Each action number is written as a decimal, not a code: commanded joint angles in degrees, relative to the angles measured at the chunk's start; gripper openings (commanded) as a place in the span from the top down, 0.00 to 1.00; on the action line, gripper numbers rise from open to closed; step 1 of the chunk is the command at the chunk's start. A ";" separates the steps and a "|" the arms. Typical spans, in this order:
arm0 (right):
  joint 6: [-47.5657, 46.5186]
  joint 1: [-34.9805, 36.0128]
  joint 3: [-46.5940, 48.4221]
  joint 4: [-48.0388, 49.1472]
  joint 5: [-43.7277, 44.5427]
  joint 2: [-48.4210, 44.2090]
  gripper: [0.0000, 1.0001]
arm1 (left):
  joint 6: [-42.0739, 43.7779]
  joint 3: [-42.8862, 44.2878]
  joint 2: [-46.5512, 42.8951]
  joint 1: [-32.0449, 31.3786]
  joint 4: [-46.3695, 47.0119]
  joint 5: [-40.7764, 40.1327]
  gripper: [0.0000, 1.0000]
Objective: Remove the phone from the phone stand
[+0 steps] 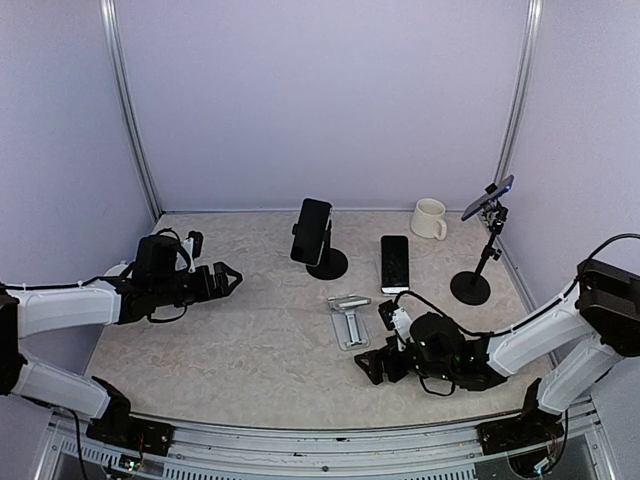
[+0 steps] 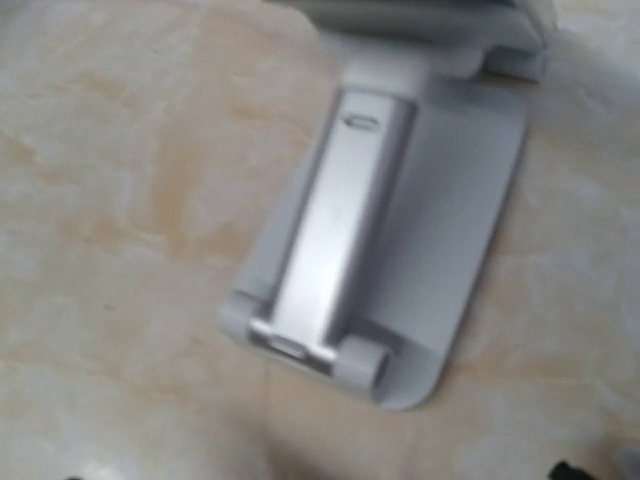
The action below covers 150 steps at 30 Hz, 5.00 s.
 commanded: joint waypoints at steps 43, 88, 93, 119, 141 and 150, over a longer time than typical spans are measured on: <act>-8.32 2.90 5.06 14.77 8.83 12.02 0.01 | 1.13 3.03 0.42 -0.86 -0.45 0.18 0.01; -1.11 0.86 4.06 21.31 24.25 18.82 0.04 | 2.60 3.45 -0.17 -0.30 0.58 1.78 0.01; 6.41 0.89 6.87 10.67 29.96 19.76 0.07 | 2.86 2.94 -1.33 -0.02 0.53 1.50 0.01; 1.54 -8.91 -7.04 29.59 18.02 17.28 0.51 | 3.81 3.49 -0.35 0.15 1.41 3.38 0.01; -11.76 -10.31 -5.50 38.28 4.49 21.58 0.76 | 8.37 -0.06 -5.01 -5.69 7.31 7.71 0.01; -16.39 -10.30 -4.61 45.47 -9.00 25.93 0.79 | 15.74 -2.77 -5.48 -14.09 12.85 6.71 0.01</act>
